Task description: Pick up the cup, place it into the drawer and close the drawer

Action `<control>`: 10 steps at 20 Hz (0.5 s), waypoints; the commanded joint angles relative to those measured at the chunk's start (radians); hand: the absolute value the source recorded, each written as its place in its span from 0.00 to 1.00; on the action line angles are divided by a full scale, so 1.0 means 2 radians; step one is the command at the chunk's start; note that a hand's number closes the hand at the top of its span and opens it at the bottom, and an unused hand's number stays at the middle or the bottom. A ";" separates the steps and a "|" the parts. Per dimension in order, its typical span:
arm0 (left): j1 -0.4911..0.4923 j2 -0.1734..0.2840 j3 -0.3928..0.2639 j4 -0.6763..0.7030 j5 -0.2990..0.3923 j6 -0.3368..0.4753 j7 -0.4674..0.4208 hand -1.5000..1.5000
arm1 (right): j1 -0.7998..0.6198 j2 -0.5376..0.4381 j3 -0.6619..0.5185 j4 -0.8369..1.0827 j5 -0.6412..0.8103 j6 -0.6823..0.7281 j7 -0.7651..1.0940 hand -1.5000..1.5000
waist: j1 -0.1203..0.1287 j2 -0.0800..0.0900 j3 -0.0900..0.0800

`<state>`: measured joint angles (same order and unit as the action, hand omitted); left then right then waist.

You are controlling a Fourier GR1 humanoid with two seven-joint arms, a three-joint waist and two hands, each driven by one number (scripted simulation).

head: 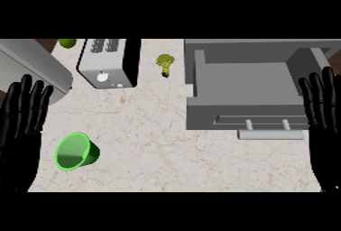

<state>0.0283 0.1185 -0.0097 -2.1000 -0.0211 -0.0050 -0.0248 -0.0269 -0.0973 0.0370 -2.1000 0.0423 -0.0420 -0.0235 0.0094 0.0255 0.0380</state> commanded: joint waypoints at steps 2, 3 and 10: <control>-0.006 0.045 0.046 0.010 0.083 -0.069 -0.007 0.00 | 0.005 -0.003 -0.018 0.042 -0.027 0.020 -0.039 0.00 | -0.001 -0.012 -0.019; 0.015 0.047 0.038 0.016 0.101 -0.094 -0.029 0.00 | -0.013 -0.004 -0.006 -0.002 -0.011 0.008 0.009 0.00 | -0.002 -0.013 -0.020; 0.068 0.087 0.112 0.071 0.314 -0.185 0.031 0.00 | -0.003 -0.024 0.017 0.036 -0.036 0.053 0.058 0.00 | 0.002 -0.012 -0.020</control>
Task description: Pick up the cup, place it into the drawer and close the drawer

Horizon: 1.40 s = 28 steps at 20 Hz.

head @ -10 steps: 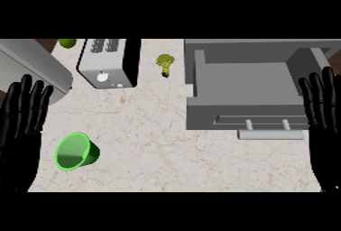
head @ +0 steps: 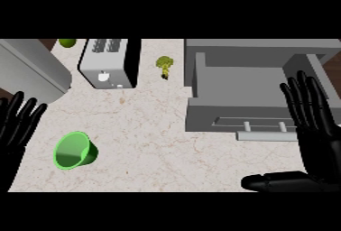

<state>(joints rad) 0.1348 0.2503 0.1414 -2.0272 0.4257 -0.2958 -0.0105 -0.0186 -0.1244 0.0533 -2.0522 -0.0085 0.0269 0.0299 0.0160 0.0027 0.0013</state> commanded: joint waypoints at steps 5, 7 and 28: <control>0.000 0.037 0.071 0.126 0.100 -0.094 -0.005 0.00 | -0.055 -0.011 -0.005 0.047 -0.012 0.023 0.039 0.00 | -0.006 -0.001 -0.001; 0.025 0.044 0.085 0.148 0.073 -0.125 -0.029 0.00 | -0.036 -0.005 -0.010 0.063 -0.017 0.028 0.011 0.00 | -0.006 -0.001 -0.001; -0.127 0.058 0.090 0.597 -0.167 -0.141 -0.300 0.00 | -0.090 -0.028 -0.065 0.098 -0.045 0.071 0.004 0.00 | -0.011 -0.001 -0.001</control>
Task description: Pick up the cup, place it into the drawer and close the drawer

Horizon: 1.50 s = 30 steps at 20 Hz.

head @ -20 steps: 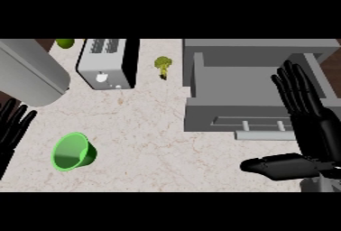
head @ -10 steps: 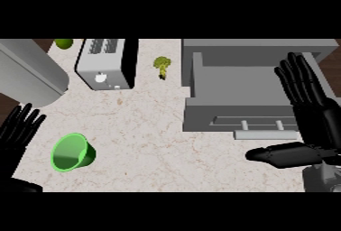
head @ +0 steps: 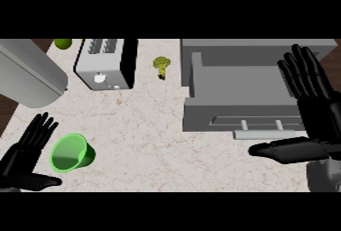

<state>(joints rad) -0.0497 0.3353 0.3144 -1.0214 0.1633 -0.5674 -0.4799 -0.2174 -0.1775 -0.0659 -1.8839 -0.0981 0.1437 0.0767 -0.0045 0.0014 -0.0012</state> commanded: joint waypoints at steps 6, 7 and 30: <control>-0.057 0.028 -0.003 0.204 -0.074 0.013 -0.150 0.00 | -0.011 -0.002 -0.010 -0.015 0.000 -0.002 0.027 0.00 | 0.000 0.000 0.000; -0.085 0.027 -0.010 0.259 -0.098 0.028 -0.191 0.00 | -0.018 -0.010 -0.018 -0.005 -0.011 0.007 0.027 0.00 | -0.003 0.001 0.000; -0.151 0.013 -0.031 0.391 -0.127 0.045 -0.306 0.00 | -0.032 -0.007 -0.013 0.013 -0.010 0.015 0.026 0.00 | -0.010 0.004 -0.002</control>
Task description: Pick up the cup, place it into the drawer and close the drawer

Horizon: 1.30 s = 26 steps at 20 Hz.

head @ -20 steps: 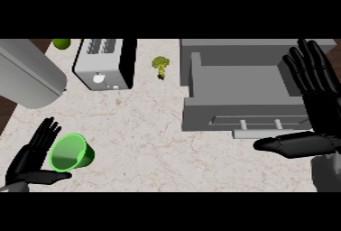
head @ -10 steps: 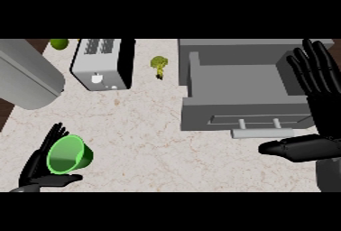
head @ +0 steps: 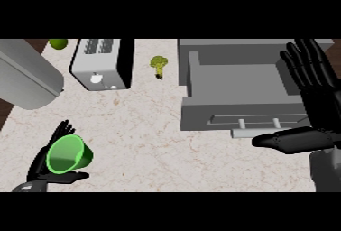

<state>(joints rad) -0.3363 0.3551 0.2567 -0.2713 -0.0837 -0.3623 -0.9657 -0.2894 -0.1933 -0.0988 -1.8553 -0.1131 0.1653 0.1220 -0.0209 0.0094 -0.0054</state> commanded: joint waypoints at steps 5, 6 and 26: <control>-0.023 0.001 -0.002 0.022 0.002 -0.080 -0.051 0.00 | 0.028 -0.009 -0.011 -0.004 -0.009 0.017 -0.015 0.00 | -0.003 0.000 0.000; -0.017 -0.010 -0.009 0.022 -0.001 -0.093 -0.054 0.00 | -0.009 -0.010 -0.011 0.001 -0.006 0.003 0.011 0.00 | -0.001 0.001 0.000; -0.074 -0.118 0.081 -0.034 0.068 0.159 -0.131 1.00 | 0.021 -0.014 -0.028 0.005 -0.026 0.023 -0.010 0.00 | -0.004 0.001 0.001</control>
<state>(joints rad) -0.4447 0.1594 0.3715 -0.3460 0.0093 -0.0687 -1.0958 -0.2806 -0.2212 -0.1407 -1.8570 -0.1524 0.1937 0.1305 -0.0251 0.0087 -0.0043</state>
